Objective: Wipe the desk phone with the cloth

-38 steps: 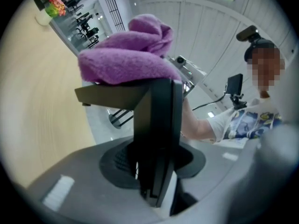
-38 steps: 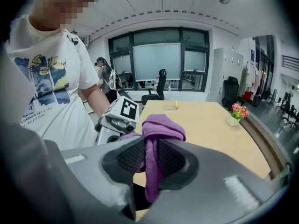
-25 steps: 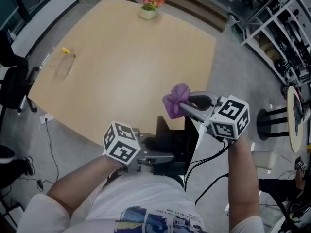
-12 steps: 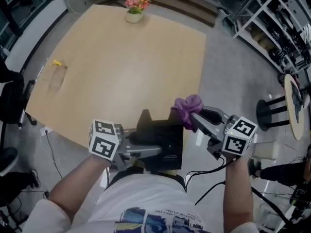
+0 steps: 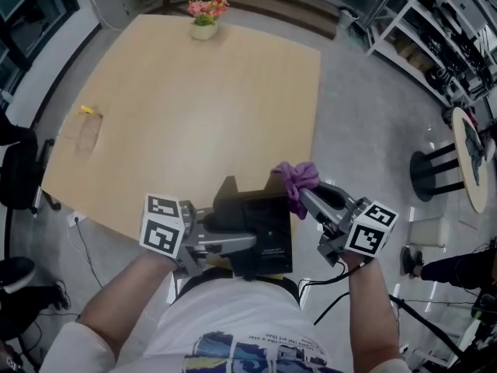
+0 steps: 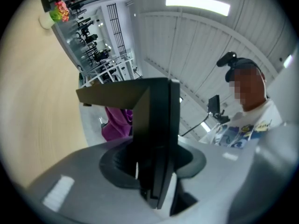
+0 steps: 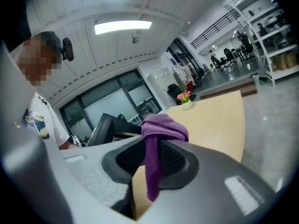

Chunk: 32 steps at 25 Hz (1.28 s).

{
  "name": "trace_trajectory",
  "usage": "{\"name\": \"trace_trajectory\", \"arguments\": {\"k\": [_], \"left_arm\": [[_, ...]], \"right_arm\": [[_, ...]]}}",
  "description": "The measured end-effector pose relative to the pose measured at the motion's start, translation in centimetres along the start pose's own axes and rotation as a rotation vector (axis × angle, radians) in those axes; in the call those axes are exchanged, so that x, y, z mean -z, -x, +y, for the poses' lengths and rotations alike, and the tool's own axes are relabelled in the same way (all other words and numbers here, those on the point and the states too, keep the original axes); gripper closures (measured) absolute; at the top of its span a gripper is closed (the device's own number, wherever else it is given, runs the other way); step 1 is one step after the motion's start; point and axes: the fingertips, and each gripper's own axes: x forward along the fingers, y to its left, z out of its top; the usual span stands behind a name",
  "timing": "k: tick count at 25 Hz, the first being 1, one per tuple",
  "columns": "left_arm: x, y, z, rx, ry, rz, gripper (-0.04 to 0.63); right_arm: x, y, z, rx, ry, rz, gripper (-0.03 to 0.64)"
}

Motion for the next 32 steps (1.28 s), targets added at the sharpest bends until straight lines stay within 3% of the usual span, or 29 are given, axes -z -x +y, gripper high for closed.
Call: {"name": "trace_trajectory", "arguments": {"k": [2, 8, 10, 16, 20, 32], "left_arm": [[0.0, -0.1, -0.1, -0.001, 0.002, -0.003, 0.417], [0.6, -0.3, -0.7, 0.014, -0.003, 0.006, 0.417], [0.6, -0.3, -0.6, 0.009, 0.000, 0.006, 0.417], [0.2, -0.2, -0.3, 0.003, 0.003, -0.004, 0.417], [-0.2, -0.1, -0.2, 0.005, -0.001, -0.002, 0.417], [-1.4, 0.2, 0.4, -0.011, 0.014, -0.024, 0.417]], "right_arm": [[0.5, -0.2, -0.5, 0.023, 0.016, 0.038, 0.529], [0.6, 1.6, -5.8, 0.250, 0.011, 0.018, 0.529], [0.3, 1.5, -5.0, 0.217, 0.007, 0.023, 0.529], [0.7, 0.3, 2.3, -0.042, 0.010, 0.041, 0.529], [2.7, 0.4, 4.9, -0.142, 0.014, 0.092, 0.529], [10.3, 4.7, 5.5, -0.134, -0.027, 0.241, 0.531]]}}
